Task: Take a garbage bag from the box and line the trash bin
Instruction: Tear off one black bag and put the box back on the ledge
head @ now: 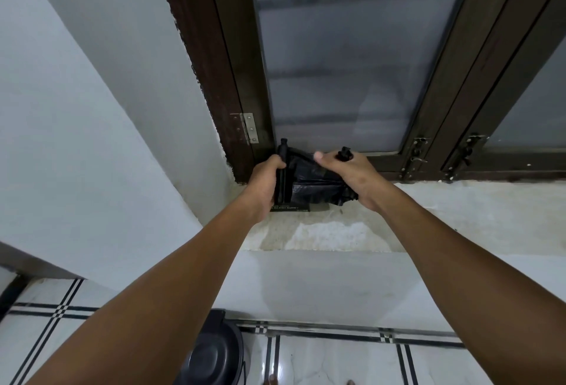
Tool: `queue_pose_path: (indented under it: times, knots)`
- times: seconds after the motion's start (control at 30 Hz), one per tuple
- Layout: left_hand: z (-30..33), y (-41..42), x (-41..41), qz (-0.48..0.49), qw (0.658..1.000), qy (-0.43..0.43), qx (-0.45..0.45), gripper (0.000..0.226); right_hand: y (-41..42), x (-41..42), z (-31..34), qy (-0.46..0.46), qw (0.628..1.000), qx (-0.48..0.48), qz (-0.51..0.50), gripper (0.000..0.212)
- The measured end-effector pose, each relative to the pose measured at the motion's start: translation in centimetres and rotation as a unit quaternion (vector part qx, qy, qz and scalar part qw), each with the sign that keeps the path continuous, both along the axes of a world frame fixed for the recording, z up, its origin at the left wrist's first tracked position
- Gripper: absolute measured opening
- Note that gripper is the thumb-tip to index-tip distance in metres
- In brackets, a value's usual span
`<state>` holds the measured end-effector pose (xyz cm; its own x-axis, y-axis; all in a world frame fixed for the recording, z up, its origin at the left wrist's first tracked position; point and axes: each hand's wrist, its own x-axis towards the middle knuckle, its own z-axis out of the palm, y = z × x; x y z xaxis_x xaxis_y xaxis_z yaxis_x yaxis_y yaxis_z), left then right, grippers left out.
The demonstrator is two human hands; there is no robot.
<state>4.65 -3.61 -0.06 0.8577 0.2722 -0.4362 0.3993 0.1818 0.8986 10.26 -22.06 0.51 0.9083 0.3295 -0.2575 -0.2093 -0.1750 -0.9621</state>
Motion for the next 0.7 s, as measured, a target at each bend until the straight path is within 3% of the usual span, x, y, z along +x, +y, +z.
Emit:
queue_pose_path:
  times: [0.1,0.2,0.3,0.37,0.7]
  knots:
    - [0.1,0.1,-0.2,0.026,0.999,0.018,-0.031,0.05,0.0,0.0,-0.1,-0.021,0.999,-0.042,0.009,0.025]
    - [0.4,0.2,-0.3,0.003,1.0,0.006,-0.005,0.039,0.3,-0.2,-0.3,-0.018,1.0,-0.017,-0.007,0.01]
    - [0.1,0.4,-0.3,-0.036,0.997,-0.012,0.061,0.014,0.3,-0.2,-0.5,-0.005,0.999,0.001,-0.036,0.016]
    - [0.1,0.6,-0.4,-0.036,0.998,-0.017,0.053,0.003,0.2,-0.1,-0.7,0.001,0.998,0.003,-0.055,0.022]
    - [0.4,-0.1,-0.9,0.007,0.999,0.009,-0.045,0.033,1.3,-0.2,-0.1,-0.019,0.995,0.031,-0.094,0.028]
